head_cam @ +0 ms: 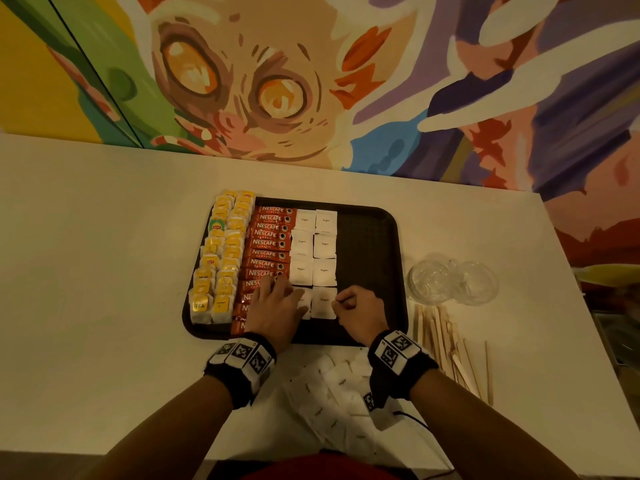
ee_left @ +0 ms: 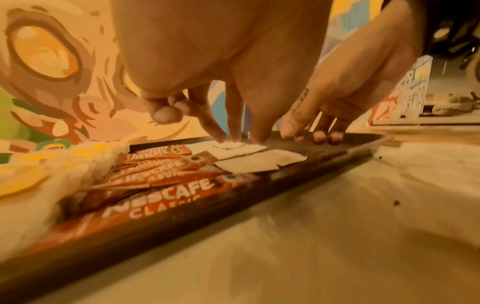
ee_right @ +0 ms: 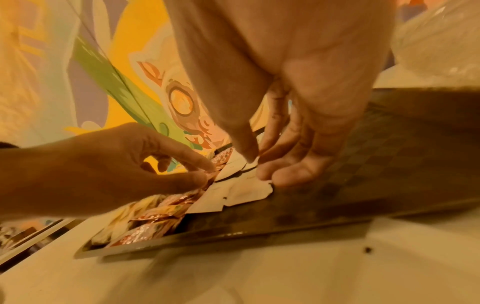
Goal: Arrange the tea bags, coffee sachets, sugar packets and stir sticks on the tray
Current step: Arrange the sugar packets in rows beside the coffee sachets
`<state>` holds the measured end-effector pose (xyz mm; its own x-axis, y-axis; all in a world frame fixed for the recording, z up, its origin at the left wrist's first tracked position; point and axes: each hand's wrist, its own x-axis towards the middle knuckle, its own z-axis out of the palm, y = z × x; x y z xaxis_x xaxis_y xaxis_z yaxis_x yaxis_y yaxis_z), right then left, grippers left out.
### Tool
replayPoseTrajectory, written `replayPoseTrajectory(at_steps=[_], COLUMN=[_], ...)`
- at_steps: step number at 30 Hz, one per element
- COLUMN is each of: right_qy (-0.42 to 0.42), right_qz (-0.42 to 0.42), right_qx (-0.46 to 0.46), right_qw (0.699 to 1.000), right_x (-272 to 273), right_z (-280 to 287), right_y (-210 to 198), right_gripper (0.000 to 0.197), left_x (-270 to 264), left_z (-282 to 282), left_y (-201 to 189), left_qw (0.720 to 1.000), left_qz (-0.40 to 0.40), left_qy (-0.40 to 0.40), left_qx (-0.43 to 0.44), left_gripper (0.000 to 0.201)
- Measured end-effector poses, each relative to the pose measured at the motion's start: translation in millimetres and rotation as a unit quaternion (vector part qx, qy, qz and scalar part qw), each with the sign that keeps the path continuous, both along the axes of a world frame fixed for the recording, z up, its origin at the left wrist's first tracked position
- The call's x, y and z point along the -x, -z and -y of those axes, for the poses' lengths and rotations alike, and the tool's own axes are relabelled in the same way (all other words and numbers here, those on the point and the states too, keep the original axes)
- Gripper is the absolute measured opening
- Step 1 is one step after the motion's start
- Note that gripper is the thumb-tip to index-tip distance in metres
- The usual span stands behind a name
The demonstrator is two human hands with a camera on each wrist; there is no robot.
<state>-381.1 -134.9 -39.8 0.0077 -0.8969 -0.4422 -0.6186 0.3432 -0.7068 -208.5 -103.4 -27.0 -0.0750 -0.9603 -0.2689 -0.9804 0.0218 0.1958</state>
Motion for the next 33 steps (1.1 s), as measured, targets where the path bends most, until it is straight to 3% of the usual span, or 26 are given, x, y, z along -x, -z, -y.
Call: replayPoseTrajectory(at_steps=[7,11,17,21,28,33], right_qy=[-0.145,-0.244,-0.326,-0.33,-0.266,-0.235], right_qz=[0.017,-0.065,-0.189,-0.228,-0.185,-0.159], right_qx=[0.016,0.012,0.005,0.034,0.035,0.049], right_qw=[0.989,0.967,0.926,0.915,0.945,0.958], right_x=[27,45,54,50,44,40], right_z=[-45,-69,-92,-100,-103,-101], right_y=[-22,-19,-13,-6,-1,2], right_gripper=[0.009,0.022,0.073,0.076,0.06,0.048], left_x=[-7,-7,8,17,18,15], left_z=[-32,-56,-82,-92,-99,-97], left_y=[-8,-9,-4,2,8,8], left_qw=[0.982,0.979,0.974,0.977,0.975,0.956], left_qz=[-0.186,-0.17,-0.141,-0.112,-0.144,-0.208], left_qy=[0.001,0.013,-0.013,-0.029,-0.092,-0.167], left_qx=[-0.006,-0.112,-0.177,-0.181,-0.141,-0.12], left_gripper=[0.021,0.025,0.051,0.06,0.038,0.016])
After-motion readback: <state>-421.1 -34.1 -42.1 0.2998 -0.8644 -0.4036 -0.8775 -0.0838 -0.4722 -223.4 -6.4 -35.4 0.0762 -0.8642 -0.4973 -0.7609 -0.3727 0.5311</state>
